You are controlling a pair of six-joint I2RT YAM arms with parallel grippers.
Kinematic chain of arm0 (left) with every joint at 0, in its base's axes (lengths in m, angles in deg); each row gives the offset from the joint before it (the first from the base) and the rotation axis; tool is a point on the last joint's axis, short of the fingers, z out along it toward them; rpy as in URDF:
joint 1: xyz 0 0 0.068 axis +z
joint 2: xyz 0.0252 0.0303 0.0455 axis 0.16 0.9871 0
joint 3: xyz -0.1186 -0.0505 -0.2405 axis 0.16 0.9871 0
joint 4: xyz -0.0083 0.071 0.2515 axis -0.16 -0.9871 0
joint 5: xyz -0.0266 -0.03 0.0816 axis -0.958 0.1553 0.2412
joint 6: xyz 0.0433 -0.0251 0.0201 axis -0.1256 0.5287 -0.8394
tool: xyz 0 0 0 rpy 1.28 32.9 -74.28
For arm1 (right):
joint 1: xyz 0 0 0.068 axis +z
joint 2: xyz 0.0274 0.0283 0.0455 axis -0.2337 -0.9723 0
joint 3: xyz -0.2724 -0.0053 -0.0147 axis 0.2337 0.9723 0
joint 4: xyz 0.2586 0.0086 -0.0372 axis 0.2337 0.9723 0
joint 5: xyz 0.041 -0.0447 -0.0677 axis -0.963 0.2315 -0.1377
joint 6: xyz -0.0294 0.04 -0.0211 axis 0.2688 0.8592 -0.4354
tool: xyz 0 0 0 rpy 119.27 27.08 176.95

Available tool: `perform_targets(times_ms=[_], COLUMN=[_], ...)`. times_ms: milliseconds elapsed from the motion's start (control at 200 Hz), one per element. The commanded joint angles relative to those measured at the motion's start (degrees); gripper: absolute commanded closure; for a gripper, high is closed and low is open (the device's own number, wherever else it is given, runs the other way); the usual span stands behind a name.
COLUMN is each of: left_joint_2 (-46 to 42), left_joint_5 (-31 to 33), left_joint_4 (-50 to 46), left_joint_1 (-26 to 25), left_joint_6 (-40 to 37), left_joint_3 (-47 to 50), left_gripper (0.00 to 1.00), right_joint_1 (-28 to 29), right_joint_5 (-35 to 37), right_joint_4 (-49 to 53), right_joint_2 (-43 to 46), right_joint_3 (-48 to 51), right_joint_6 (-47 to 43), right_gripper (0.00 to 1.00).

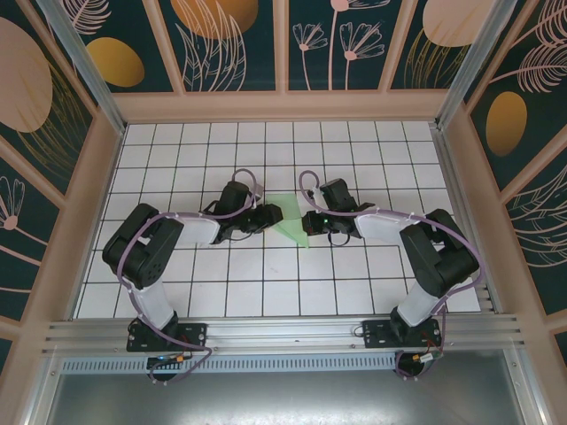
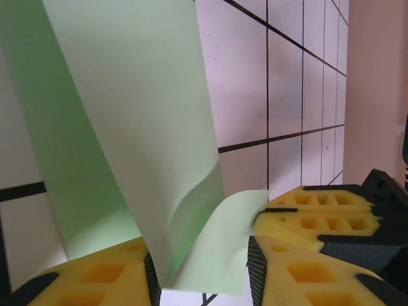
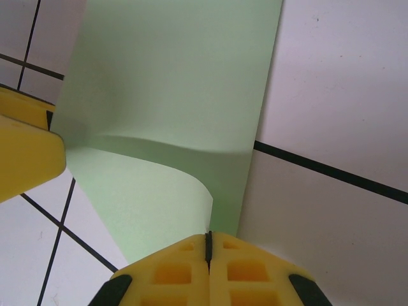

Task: Fold a paper plane with a square sheet of paper (fold left side to right side)
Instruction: Fourth fold the wing at the center of the table.

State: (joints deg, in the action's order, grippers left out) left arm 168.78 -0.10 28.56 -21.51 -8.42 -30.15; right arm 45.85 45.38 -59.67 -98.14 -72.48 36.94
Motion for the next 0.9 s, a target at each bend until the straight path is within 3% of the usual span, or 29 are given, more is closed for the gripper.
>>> perform_targets(times_ms=[0, 130, 250, 420, 611, 896], left_joint_2=[0.76, 0.09, -0.18, -0.92, -0.76, -0.94], left_joint_5=[-1.13, -0.49, -0.78, -0.88, -0.97, -1.07], left_joint_4=[1.59, 0.89, 1.20, 0.92, 0.25, -0.54], left_joint_1=[-0.24, -0.26, -0.22, -0.27, -0.30, -0.28], left_joint_6=[0.07, -0.07, 0.82, 2.11, 2.98, 3.10], left_joint_3=[-1.94, -1.81, -1.63, -2.25, -3.23, -3.96], left_gripper=[0.60, 0.60, 0.60, 0.60, 0.64, 0.67], right_joint_1=[-0.17, -0.17, 0.55, 6.39, 16.10, 18.88], right_joint_5=[-0.21, 4.03, 11.60, 19.62, 25.92, 29.39], right_joint_4=[-0.13, 0.32, 3.73, 5.87, 2.68, 2.65], right_joint_2=[0.64, 4.61, 9.86, 14.78, 10.70, 2.43], right_joint_3=[0.55, 1.22, 1.06, 2.19, 2.79, -0.54], right_joint_6=[-0.06, 0.02, -1.44, -3.37, -1.81, -1.73], right_gripper=[0.90, 0.64, 0.51, 0.47, 0.45, 0.45])
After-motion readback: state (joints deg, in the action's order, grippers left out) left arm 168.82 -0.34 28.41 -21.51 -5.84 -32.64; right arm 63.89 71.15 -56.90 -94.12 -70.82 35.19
